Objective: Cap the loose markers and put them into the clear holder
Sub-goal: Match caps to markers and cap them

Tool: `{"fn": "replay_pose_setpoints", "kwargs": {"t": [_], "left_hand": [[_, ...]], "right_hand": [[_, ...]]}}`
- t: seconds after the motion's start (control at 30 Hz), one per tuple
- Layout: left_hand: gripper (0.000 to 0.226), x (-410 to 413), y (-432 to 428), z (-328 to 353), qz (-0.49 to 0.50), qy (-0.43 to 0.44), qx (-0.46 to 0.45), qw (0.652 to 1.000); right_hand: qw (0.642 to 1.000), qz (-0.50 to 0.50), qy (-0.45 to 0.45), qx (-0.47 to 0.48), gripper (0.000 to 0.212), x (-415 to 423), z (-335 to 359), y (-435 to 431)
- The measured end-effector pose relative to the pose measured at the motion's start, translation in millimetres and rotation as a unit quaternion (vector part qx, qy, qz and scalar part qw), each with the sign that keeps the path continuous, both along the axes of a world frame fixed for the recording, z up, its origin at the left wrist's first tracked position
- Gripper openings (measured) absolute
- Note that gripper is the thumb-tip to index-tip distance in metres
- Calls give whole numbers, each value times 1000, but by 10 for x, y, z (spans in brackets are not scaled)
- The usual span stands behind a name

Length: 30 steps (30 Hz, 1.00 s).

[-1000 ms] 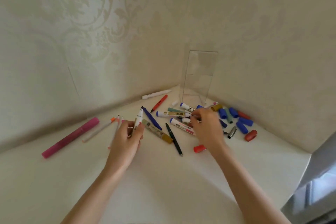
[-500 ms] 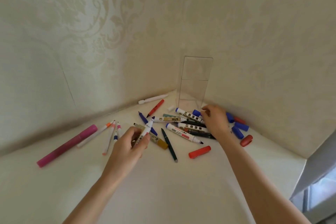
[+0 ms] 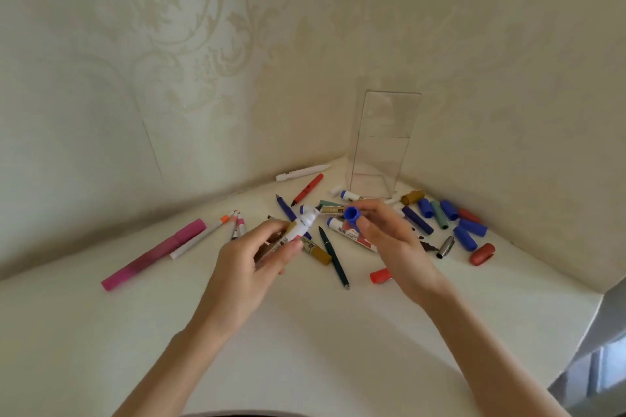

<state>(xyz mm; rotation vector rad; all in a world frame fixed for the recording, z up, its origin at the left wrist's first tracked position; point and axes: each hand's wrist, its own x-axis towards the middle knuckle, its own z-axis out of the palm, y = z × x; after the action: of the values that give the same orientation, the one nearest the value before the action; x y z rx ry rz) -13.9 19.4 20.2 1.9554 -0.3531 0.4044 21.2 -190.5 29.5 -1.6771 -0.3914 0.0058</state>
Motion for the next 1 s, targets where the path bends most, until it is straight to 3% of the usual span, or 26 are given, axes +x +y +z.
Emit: {"fn": "replay_pose_setpoints", "kwargs": {"t": [0.2, 0.43, 0.63, 0.8, 0.93, 1.0], "left_hand": [[39, -87, 69, -83, -12, -59, 91, 994], [38, -144, 156, -29, -44, -55, 202, 977], [41, -231, 211, 36, -120, 22, 99, 988], [33, -338, 246, -35, -56, -78, 181, 979], [31, -353, 327, -146, 6, -181, 345, 921], [35, -337, 382, -168, 0, -183, 376, 908]], "right_hand": [[996, 32, -63, -53, 19, -126, 54, 66], [971, 68, -130, -189, 21, -206, 111, 173], [968, 93, -142, -184, 18, -246, 140, 269], [991, 86, -75, -72, 9, -381, -37, 417], [996, 73, -14, 39, 12, -500, -256, 597], [998, 62, 2, 29, 15, -510, -303, 656]]}}
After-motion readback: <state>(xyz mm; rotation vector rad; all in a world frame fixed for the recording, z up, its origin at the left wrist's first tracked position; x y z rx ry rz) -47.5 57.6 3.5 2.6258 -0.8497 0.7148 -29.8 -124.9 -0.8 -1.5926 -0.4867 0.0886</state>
